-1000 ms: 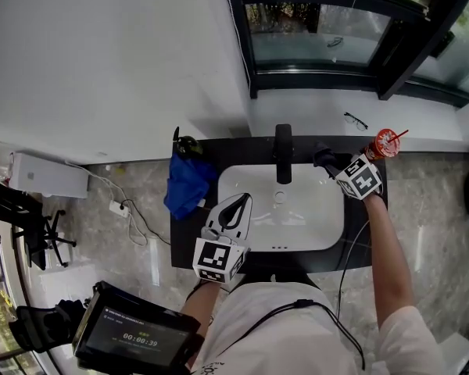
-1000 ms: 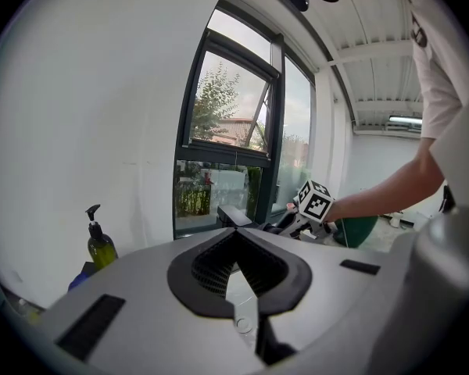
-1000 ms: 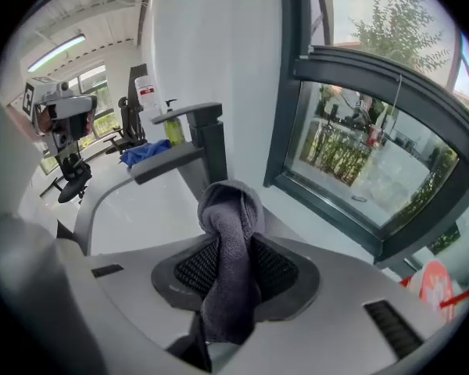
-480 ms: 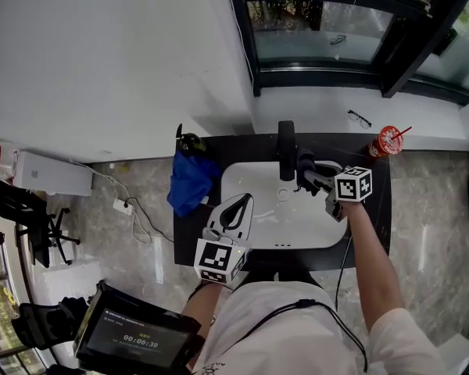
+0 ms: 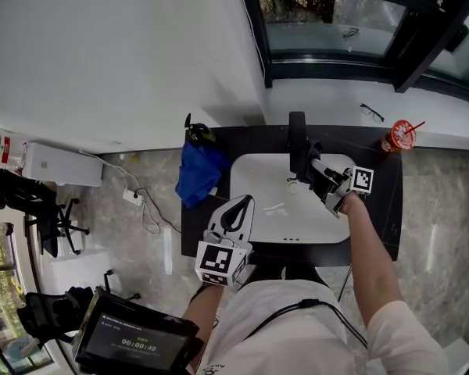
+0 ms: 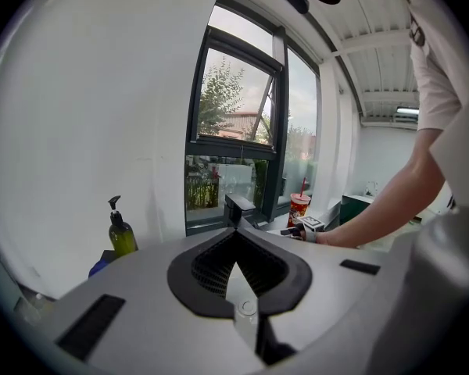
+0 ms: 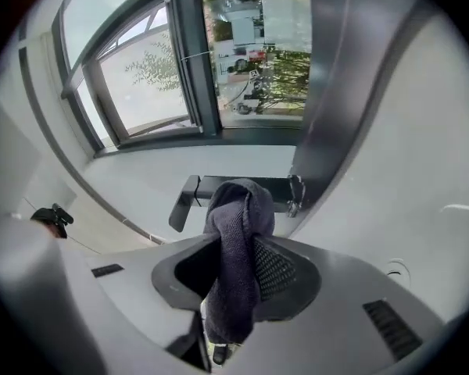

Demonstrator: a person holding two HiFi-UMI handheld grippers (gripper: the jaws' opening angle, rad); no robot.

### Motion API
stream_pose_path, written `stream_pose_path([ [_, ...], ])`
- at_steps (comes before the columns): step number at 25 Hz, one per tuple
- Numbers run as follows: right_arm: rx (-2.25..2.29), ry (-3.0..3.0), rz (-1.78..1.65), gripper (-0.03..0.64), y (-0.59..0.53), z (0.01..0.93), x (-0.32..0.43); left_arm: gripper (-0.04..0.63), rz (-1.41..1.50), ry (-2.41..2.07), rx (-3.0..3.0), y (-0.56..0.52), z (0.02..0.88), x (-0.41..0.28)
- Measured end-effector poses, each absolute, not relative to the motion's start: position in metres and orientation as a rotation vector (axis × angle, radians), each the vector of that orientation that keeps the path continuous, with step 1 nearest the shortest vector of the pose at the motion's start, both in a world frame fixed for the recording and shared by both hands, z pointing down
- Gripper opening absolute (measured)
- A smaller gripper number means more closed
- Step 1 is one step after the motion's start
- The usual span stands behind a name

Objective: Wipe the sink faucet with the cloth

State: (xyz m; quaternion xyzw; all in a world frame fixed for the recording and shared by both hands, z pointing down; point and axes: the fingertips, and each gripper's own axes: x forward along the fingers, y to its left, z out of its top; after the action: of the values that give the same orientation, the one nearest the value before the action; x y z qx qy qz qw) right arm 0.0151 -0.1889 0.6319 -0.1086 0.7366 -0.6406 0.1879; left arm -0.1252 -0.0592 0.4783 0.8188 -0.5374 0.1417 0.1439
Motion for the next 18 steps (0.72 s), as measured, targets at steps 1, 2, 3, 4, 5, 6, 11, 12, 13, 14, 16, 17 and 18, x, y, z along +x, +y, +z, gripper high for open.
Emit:
stream_pose_path([
  [1, -0.322, 2.067, -1.808, 0.118, -0.187, 0.638, 0.015, -0.006, 0.411, -1.553, 2.358, -0.058, 0.478, -0.125],
  [2, -0.334, 2.079, -1.81, 0.118, -0.184, 0.642, 0.012, -0.006, 0.415, -1.557, 2.357, -0.057, 0.478, -0.125],
  [3, -0.335, 2.102, -1.806, 0.118, -0.182, 0.644, 0.009, -0.006, 0.418, -1.562, 2.355, -0.055, 0.478, -0.126],
  [4, -0.325, 2.129, -1.796, 0.118, -0.18, 0.644, 0.004, -0.006, 0.422, -1.568, 2.351, -0.054, 0.478, -0.127],
  [5, -0.308, 2.154, -1.785, 0.118, -0.179, 0.641, -0.001, -0.006, 0.425, -1.574, 2.349, -0.053, 0.478, -0.129],
  [6, -0.287, 2.177, -1.776, 0.112, -0.177, 0.637, -0.005, -0.006, 0.429, -1.577, 2.348, -0.052, 0.478, -0.129],
  [11, -0.204, 2.248, -1.76, 0.11, -0.164, 0.626, -0.008, -0.006, 0.436, -1.575, 2.35, -0.049, 0.48, -0.125],
  [12, -0.187, 2.26, -1.764, 0.11, -0.16, 0.625, -0.007, -0.006, 0.434, -1.572, 2.354, -0.049, 0.48, -0.123],
  [13, -0.164, 2.271, -1.772, 0.11, -0.156, 0.623, -0.007, -0.006, 0.432, -1.569, 2.358, -0.049, 0.48, -0.121],
  [14, -0.137, 2.28, -1.779, 0.11, -0.15, 0.621, -0.006, -0.006, 0.43, -1.567, 2.361, -0.049, 0.479, -0.119],
  [16, -0.086, 2.3, -1.784, 0.11, -0.14, 0.617, -0.002, -0.006, 0.421, -1.563, 2.367, -0.049, 0.478, -0.116],
  [17, -0.063, 2.313, -1.792, 0.109, -0.134, 0.616, 0.0, -0.006, 0.414, -1.561, 2.369, -0.049, 0.476, -0.114],
  [18, -0.036, 2.327, -1.805, 0.109, -0.127, 0.616, 0.003, -0.006, 0.408, -1.558, 2.371, -0.049, 0.475, -0.112],
])
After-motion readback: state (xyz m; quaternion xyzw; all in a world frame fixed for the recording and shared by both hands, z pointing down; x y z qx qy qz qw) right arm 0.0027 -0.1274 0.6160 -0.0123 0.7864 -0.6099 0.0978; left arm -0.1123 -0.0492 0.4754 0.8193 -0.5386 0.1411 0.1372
